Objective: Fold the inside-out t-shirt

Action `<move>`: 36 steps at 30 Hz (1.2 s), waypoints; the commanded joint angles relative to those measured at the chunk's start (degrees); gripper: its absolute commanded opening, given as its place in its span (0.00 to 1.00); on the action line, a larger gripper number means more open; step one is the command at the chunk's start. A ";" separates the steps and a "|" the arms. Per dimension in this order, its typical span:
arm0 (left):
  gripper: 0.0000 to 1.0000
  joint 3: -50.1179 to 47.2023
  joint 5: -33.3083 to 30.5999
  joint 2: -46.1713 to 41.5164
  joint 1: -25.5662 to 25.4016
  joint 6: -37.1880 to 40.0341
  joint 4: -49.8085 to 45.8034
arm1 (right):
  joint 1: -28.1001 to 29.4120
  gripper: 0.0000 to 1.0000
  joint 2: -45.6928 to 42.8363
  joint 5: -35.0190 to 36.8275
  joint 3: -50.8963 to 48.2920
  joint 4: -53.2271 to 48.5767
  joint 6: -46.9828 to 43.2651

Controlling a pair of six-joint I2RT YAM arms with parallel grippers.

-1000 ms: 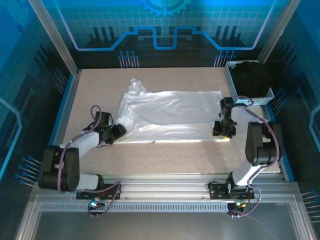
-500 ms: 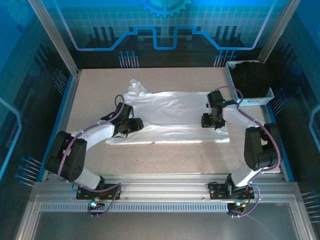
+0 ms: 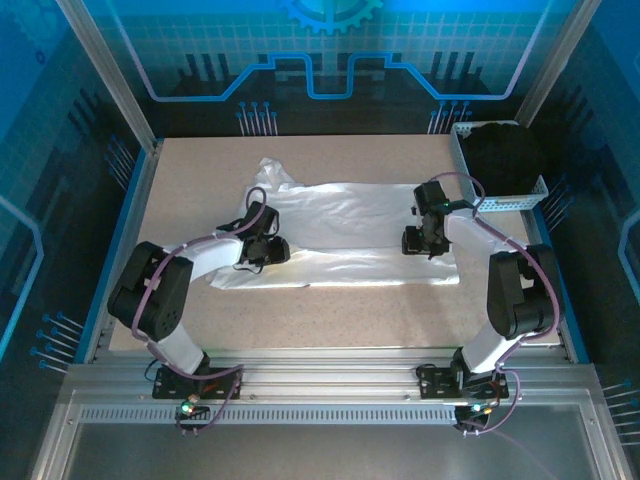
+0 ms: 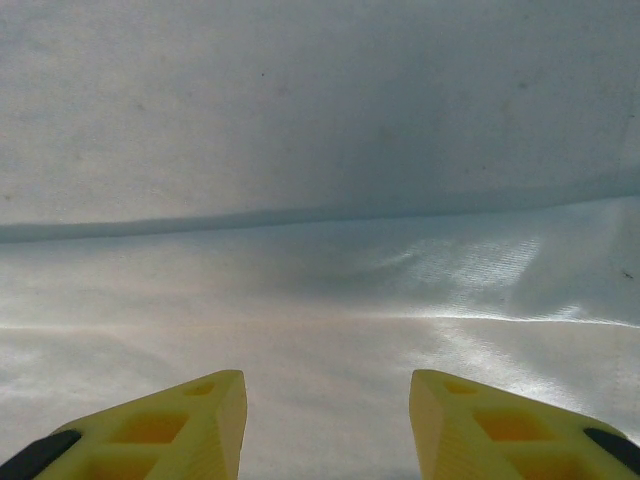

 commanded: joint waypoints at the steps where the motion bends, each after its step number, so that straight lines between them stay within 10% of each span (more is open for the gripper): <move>1: 0.26 1.86 -0.11 0.65 -0.43 1.21 -1.59 | 0.27 0.47 0.53 0.17 -0.17 0.33 -0.08; 9: 0.00 3.41 -1.00 0.63 -0.43 2.70 -2.30 | 0.24 0.47 0.35 0.41 0.16 0.01 -0.35; 28: 0.00 20.36 -6.51 5.86 -0.34 9.62 -7.71 | -0.04 0.47 -0.87 1.17 0.20 -0.40 -0.93; 36: 0.47 32.88 -9.39 13.67 -0.32 10.69 -10.69 | -0.26 0.48 -3.51 2.14 -0.67 -1.29 -1.41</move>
